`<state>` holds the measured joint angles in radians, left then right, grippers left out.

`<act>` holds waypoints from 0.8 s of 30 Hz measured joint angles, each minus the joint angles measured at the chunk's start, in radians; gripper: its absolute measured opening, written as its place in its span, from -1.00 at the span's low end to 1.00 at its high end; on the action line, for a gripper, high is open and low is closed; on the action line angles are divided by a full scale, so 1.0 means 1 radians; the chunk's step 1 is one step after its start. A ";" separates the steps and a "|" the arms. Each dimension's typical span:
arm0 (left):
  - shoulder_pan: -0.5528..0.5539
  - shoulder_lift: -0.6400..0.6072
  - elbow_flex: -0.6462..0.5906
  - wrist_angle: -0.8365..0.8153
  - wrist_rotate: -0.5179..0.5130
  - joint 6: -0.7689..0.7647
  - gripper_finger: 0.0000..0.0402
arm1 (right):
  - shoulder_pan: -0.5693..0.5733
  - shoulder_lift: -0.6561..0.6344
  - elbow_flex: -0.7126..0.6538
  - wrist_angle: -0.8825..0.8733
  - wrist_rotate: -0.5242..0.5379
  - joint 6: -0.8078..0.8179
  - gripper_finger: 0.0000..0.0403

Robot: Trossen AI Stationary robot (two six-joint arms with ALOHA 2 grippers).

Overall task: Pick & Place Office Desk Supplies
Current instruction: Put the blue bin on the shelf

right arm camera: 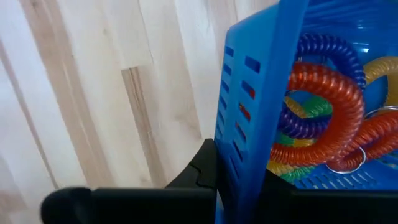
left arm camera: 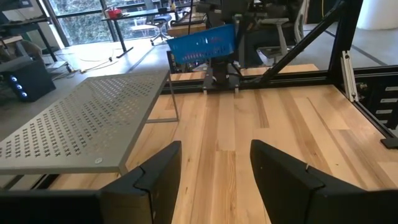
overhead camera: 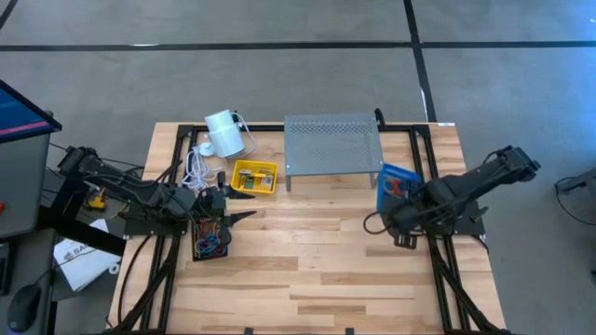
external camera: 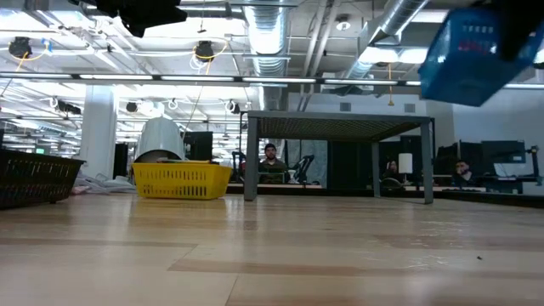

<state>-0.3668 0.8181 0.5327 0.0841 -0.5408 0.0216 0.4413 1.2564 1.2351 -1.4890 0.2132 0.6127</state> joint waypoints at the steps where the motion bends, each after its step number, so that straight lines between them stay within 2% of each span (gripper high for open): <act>1: 0.000 0.000 0.000 0.000 0.000 0.000 -0.07 | -0.017 0.000 0.012 0.000 0.004 -0.029 -1.00; 12: 0.000 0.000 0.000 -0.002 0.000 0.000 -0.07 | -0.209 0.048 0.138 -0.045 0.055 -0.339 -1.00; 24: 0.000 0.000 0.000 -0.003 0.000 0.000 -0.07 | -0.471 0.181 0.236 -0.010 -0.009 -0.738 -1.00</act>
<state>-0.3671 0.8181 0.5327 0.0814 -0.5407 0.0216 -0.0296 1.4372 1.4708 -1.4990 0.2038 -0.1251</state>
